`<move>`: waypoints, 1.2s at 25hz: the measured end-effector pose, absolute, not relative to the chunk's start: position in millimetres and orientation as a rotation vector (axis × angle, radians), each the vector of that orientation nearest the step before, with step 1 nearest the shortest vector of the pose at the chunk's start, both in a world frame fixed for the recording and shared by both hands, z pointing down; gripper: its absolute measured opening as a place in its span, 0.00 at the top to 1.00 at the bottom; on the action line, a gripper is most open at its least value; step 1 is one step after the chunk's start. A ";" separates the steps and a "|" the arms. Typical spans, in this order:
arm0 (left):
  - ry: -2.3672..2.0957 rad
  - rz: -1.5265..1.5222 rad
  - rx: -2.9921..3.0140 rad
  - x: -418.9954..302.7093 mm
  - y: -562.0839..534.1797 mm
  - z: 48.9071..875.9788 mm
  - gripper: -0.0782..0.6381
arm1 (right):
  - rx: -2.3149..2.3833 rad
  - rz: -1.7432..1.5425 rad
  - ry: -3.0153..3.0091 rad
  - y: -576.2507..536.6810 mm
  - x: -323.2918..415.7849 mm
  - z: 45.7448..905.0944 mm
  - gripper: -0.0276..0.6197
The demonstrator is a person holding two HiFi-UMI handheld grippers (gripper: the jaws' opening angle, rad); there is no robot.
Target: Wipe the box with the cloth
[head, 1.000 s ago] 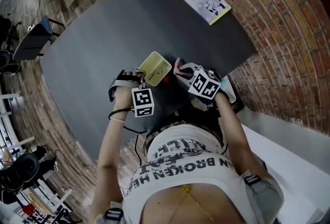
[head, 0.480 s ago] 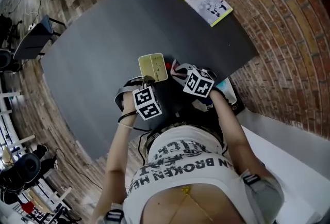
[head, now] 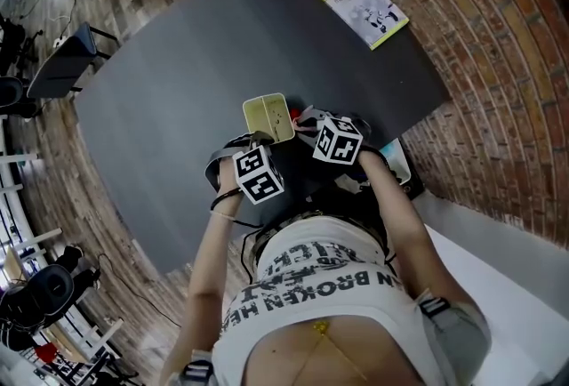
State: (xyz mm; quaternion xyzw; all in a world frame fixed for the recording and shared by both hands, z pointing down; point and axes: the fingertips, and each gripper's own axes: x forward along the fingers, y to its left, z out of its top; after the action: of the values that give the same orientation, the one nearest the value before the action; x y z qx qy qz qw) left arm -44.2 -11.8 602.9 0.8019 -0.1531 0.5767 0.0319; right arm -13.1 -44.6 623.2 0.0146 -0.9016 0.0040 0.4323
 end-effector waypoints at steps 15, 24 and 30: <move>-0.619 1.655 2.464 -36.1 -16.2 600.4 0.86 | 0.036 0.114 -2.352 -27.4 -8.6 599.9 0.93; -1.094 0.898 2.546 -46.2 -30.1 509.5 0.84 | 0.237 0.084 -2.576 -53.5 -0.8 520.6 0.93; -1.360 0.393 2.447 -67.4 -47.6 456.1 0.88 | 0.383 0.074 -2.726 -54.4 -9.9 466.8 0.93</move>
State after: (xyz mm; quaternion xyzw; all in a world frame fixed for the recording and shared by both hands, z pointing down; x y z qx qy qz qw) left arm -67.4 -47.6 456.1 0.8549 -0.4751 0.1374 0.1567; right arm -9.9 -54.4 466.8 0.1366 -0.9713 0.0263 0.1929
